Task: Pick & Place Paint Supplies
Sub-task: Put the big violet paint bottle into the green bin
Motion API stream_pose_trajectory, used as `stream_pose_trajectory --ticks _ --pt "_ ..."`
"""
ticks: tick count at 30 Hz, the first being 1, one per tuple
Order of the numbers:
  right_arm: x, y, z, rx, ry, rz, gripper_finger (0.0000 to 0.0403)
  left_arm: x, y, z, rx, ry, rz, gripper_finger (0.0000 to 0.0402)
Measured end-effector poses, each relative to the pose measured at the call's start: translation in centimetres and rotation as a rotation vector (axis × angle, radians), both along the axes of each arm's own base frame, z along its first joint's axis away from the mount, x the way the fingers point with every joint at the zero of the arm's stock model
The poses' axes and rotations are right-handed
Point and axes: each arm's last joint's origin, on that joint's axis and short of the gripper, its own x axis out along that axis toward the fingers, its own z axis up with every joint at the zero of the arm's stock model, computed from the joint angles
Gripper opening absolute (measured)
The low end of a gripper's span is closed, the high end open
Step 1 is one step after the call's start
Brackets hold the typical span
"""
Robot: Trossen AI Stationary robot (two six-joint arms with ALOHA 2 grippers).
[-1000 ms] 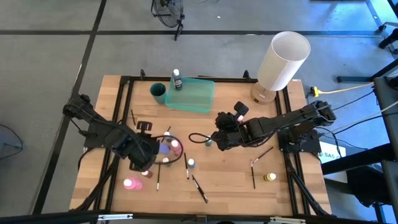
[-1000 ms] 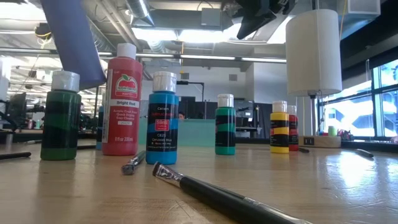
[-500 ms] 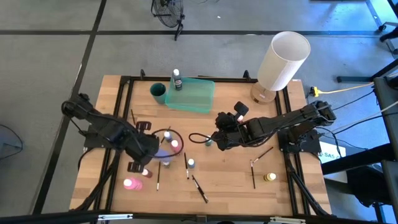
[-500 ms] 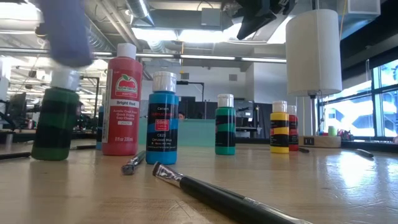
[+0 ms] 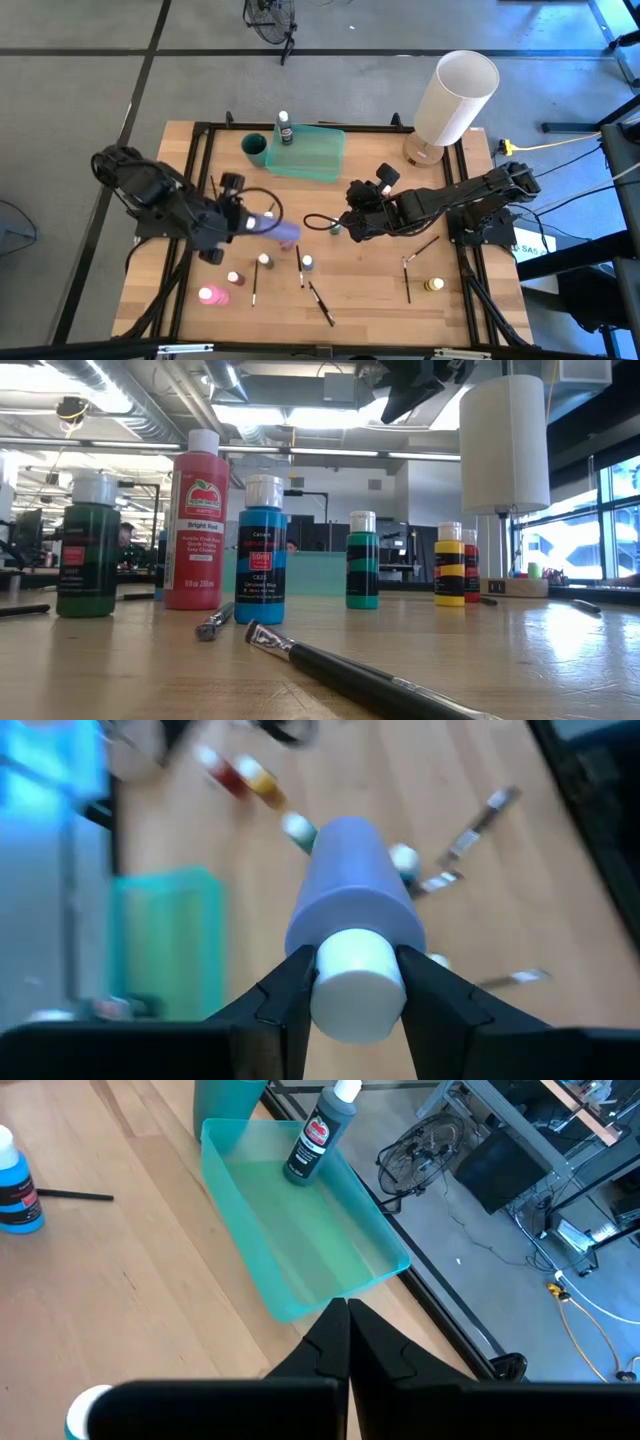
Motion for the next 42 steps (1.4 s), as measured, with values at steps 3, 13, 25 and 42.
stream_pose_trajectory --ticks 3,13,25,42 --pt "0.1 0.0 0.0 0.003 -0.010 0.000 0.0001 0.3 1.0 0.4 0.110 -0.012 -0.032 0.0118" --pt "0.2 0.1 0.1 0.001 -0.013 0.007 0.0001 2.6 8.3 0.8 0.356 0.029 0.112 0.0118" --pt "0.1 0.1 0.1 -0.013 0.009 0.020 0.0001 6.8 19.8 -1.8 0.176 0.130 0.210 0.0118" --pt "-0.3 -0.1 0.4 -0.171 0.046 -0.007 0.0001 13.6 33.1 -12.2 0.104 0.442 0.171 0.0118"
